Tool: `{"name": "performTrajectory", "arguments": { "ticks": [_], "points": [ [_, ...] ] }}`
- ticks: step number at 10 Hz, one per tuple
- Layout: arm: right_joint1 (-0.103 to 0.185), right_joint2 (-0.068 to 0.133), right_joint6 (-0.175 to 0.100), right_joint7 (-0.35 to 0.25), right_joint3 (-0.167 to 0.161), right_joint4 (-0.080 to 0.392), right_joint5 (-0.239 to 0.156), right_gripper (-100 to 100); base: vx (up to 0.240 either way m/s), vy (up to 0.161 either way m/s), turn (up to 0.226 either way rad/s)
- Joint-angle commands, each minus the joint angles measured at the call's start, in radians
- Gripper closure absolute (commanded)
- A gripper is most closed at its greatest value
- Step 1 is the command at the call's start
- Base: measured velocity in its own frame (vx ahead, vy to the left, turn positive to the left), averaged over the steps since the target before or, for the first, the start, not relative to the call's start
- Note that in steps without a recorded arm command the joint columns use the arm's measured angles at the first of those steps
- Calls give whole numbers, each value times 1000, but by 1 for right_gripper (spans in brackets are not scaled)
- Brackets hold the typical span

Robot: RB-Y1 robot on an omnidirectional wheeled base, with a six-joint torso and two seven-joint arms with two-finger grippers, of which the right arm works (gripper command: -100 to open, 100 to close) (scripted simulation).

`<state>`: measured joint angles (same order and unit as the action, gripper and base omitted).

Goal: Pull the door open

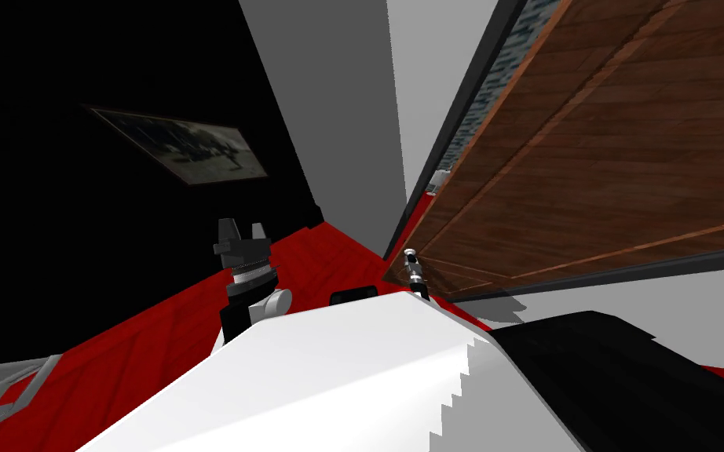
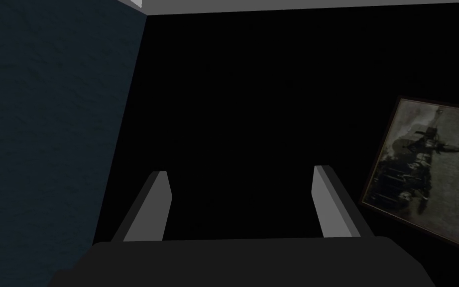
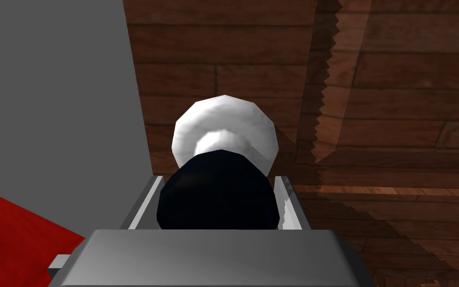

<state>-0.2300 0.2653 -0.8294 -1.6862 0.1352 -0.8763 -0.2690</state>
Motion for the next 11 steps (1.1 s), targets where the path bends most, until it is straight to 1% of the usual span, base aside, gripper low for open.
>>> {"name": "performTrajectory", "arguments": {
  "ticks": [1,2,3,4,5,11],
  "points": [
    [-9,8,-11,-18,-16,-10,13,100,-229,-12,63],
    [-14,12,-14,-26,-25,-14,19,100,-210,18,51],
    [-14,7,-6,-18,-21,-13,16,100,-91,16,11],
    [-29,16,-19,-36,-43,-19,32,100,-145,-10,58],
    [-32,18,-23,-41,-47,-21,36,100,-220,-23,58],
    [-78,54,-73,-102,-115,-50,90,100,-200,-33,54]
  ]
}}
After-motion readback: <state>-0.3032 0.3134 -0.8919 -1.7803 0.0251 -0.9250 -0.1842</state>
